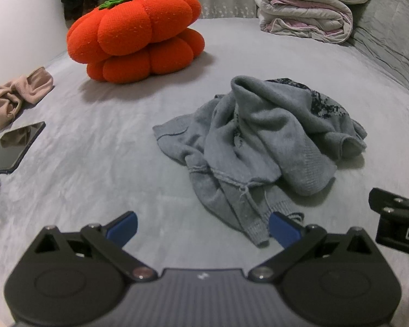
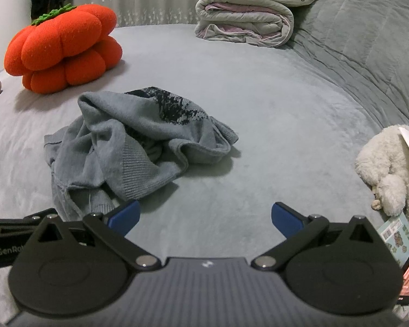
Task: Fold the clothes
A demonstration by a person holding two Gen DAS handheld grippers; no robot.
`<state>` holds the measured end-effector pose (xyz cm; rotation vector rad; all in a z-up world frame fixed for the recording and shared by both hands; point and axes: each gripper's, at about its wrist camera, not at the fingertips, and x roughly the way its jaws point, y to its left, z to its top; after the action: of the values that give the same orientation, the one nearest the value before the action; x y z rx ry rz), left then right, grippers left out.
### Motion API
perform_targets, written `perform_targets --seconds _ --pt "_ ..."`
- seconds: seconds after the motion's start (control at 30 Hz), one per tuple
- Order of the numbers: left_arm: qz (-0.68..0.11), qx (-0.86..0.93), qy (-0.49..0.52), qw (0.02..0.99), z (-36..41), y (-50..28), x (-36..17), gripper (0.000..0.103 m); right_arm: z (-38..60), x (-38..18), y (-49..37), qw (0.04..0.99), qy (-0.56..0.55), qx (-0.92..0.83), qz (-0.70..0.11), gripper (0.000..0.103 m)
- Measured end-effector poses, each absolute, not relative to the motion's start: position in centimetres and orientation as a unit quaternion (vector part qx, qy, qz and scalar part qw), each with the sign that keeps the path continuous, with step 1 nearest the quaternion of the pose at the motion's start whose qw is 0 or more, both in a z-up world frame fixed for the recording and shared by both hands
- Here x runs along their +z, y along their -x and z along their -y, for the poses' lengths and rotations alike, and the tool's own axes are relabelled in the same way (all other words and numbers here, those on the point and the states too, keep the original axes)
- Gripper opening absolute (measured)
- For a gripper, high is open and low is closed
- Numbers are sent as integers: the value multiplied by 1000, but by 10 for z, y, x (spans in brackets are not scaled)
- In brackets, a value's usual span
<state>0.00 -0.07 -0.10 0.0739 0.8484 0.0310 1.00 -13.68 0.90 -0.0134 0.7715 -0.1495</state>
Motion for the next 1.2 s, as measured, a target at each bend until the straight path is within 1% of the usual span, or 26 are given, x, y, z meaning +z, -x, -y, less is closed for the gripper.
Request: perform_targets --seconds 1.2 --pt "-415 15 -39 909 2 -1 -3 103 140 9 -10 923 2 -66 -379 103"
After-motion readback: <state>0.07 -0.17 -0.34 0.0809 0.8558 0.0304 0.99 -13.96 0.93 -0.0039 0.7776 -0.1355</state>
